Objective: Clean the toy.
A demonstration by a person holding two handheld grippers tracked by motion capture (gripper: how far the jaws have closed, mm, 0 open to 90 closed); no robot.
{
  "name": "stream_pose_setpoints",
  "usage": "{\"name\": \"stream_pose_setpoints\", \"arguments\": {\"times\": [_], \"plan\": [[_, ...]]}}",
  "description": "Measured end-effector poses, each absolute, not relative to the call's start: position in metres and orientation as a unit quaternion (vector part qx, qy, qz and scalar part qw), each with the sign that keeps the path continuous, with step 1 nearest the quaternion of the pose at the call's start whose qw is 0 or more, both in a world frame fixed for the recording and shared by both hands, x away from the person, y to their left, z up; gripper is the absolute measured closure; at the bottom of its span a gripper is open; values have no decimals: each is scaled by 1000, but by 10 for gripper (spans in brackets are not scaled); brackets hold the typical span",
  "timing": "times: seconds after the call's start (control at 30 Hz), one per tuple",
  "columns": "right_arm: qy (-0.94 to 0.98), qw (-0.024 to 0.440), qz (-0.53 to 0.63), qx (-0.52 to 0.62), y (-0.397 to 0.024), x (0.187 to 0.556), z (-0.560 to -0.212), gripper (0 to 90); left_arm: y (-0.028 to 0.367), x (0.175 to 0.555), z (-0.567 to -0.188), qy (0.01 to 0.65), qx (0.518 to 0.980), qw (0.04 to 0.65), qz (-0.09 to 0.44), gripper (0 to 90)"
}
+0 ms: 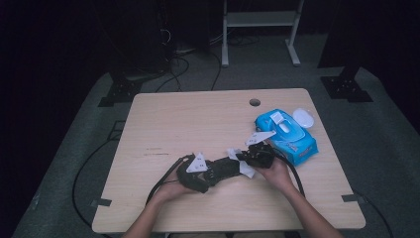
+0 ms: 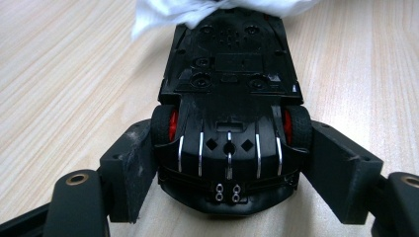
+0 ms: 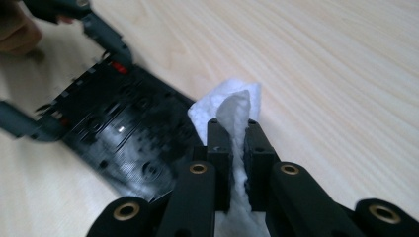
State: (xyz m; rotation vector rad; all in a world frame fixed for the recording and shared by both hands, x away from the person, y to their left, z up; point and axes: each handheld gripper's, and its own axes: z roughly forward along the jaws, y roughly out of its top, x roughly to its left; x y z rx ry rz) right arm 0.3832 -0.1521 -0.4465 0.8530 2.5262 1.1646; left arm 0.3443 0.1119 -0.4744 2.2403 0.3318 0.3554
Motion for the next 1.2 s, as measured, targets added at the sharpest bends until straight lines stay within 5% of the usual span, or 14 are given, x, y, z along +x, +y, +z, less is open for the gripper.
{"name": "stream_pose_setpoints", "arguments": {"times": [0.57,1.2], "plan": [[855,79,407,313,-183,360,-454,843,113,345,-474,135,889,414,139,247],[881,55,421,209,-74,354,-442,844,111,344,-473,131,890,413,144,247]]}}
